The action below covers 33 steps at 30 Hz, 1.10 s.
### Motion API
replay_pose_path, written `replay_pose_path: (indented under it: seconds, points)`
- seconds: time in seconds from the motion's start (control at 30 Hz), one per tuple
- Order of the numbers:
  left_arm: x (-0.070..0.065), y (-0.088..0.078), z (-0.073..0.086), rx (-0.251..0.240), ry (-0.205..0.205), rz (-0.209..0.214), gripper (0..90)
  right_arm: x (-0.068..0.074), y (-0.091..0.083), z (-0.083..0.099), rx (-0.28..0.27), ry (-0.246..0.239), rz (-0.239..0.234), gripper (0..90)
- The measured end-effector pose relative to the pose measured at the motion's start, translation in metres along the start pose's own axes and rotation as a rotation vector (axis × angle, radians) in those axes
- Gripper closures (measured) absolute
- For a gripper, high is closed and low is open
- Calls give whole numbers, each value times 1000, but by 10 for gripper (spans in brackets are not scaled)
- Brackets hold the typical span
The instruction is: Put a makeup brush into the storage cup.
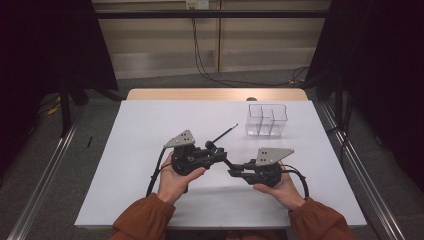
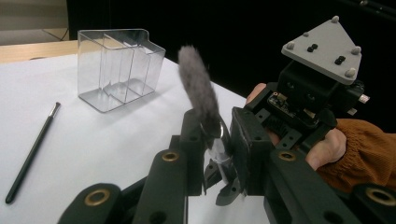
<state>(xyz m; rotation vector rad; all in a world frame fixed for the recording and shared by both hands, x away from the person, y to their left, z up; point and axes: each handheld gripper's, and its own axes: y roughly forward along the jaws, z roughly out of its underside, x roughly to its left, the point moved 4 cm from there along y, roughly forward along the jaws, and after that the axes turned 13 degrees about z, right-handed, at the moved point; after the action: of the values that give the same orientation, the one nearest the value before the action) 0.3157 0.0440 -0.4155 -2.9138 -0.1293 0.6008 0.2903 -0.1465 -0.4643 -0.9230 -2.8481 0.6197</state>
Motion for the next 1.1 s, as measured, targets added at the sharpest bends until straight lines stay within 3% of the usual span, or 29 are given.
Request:
replay_pose_path:
  seconds: [0.27, 0.67, 1.1]
  points:
    - [-3, 2, 0, 11, 13, 25, 788, -2, 3, 2, 10, 35, -8, 775]
    - [-2, -2, -4, 1, 20, 3, 795, -4, 0, 1, 12, 71, -9, 638]
    - [-1, -10, -9, 37, 9, -19, 795, -12, -13, -5, -27, 134, 4, 368]
